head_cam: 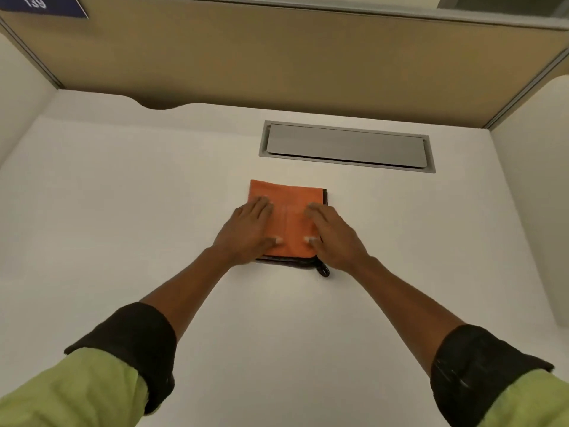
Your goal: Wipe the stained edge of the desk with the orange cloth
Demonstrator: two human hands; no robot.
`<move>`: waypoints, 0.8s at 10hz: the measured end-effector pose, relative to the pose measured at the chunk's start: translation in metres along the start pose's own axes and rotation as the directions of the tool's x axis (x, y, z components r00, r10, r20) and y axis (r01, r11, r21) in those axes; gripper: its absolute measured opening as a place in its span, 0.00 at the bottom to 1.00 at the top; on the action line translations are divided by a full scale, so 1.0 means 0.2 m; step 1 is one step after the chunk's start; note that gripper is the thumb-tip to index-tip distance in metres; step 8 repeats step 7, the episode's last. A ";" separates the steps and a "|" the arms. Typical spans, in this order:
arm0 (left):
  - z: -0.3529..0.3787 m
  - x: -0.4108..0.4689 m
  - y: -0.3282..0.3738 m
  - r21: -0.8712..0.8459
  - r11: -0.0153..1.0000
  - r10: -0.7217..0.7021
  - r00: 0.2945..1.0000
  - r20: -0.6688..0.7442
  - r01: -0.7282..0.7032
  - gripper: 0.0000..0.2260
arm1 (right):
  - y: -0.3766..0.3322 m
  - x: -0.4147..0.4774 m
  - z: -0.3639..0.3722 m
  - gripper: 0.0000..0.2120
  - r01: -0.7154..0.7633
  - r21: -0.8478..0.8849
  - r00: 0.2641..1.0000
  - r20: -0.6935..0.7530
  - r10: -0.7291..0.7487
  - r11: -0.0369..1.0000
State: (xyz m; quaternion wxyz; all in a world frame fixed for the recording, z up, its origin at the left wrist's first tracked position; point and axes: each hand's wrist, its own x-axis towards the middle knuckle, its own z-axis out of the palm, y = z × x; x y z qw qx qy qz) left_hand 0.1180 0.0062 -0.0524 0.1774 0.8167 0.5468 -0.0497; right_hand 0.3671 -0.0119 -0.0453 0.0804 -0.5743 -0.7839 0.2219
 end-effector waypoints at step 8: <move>0.01 -0.05 0.05 0.201 0.979 0.005 0.996 0.094 -0.024 0.41 | -0.01 -0.22 0.02 0.34 -0.055 -0.028 0.998 -0.018 0.055 0.998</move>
